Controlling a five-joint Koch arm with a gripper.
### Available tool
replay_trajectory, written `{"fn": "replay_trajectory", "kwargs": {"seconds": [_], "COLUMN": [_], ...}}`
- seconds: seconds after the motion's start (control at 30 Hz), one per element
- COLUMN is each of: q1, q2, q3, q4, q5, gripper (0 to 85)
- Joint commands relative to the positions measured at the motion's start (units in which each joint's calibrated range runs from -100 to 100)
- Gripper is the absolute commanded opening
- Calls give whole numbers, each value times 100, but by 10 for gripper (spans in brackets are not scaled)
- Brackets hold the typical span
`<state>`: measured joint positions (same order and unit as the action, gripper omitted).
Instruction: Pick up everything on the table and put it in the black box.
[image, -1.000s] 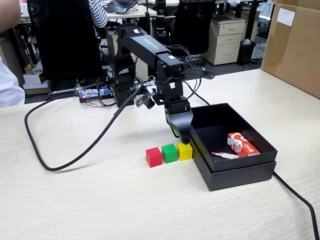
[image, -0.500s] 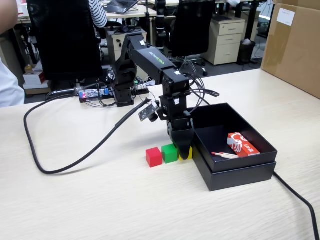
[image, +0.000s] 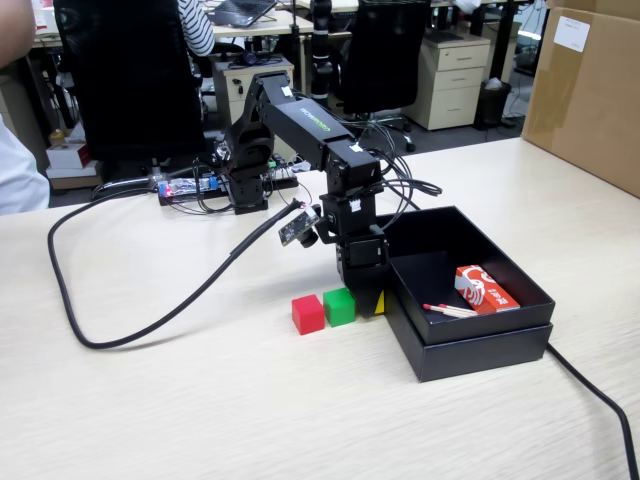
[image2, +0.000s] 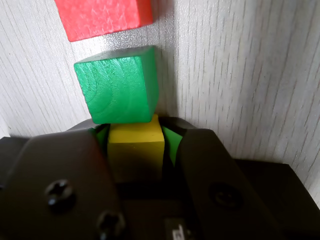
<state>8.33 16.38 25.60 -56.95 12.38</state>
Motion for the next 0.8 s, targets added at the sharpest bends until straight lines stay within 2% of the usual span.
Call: {"fn": "replay_trajectory", "kwargs": {"seconds": [0.0,0.33,0.53,0.67,0.77], "q1": [29,29,215,444,781], "q2": [-1001,-3341,-4477,-4558,-2665], "q3": [277,-94,-67,241,830], "q4": [-37,-677,-789,-789,-728], "q5": [-15,-29,-59,-54,-49], "gripper": [8,7,7,7,8]}}
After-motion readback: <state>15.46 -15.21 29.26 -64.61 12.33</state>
